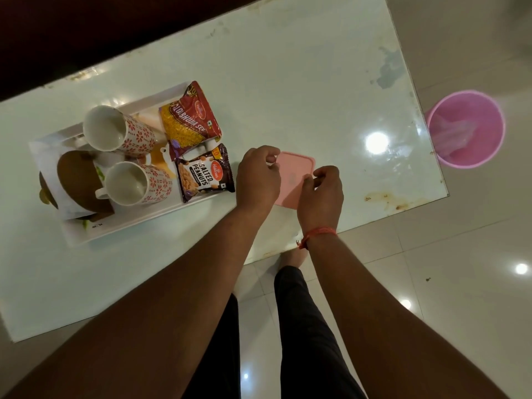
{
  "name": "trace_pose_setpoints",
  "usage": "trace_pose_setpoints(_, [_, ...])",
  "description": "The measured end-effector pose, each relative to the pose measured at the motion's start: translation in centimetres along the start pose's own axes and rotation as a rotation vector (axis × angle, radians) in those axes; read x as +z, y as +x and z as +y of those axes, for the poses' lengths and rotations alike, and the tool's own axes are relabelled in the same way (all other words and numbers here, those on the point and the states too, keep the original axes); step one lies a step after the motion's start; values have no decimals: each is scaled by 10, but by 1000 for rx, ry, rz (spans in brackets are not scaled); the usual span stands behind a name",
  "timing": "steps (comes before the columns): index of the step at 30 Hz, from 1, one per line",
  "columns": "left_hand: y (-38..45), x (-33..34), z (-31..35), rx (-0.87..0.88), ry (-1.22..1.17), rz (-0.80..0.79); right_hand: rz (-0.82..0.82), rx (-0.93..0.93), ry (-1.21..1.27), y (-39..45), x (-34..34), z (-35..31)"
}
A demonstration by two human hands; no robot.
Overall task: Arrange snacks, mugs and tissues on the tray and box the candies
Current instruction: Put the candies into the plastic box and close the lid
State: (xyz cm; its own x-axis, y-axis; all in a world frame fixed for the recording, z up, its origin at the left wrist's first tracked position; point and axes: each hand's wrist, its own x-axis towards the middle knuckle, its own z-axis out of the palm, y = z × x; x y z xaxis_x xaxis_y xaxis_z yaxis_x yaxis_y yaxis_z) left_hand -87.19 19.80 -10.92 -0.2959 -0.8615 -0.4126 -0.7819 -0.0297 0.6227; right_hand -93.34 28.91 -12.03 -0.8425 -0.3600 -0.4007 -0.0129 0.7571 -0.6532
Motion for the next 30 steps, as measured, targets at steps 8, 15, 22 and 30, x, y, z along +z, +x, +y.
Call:
trace_pose_setpoints(8, [8, 4, -5, 27, 23, -36, -62, 55, 48, 8, -3, 7])
trace_pose_setpoints(15, [19, -2, -7, -30, 23, -138, -132, 161, 107, 18, -10, 0])
trace_pose_setpoints(22, [31, -5, -2, -78, 91, -225, -171, 174, 79, 31, -8, -6])
trace_pose_setpoints(30, [34, -8, 1, -145, 16, -275, -152, 157, 28, 35, -4, -8])
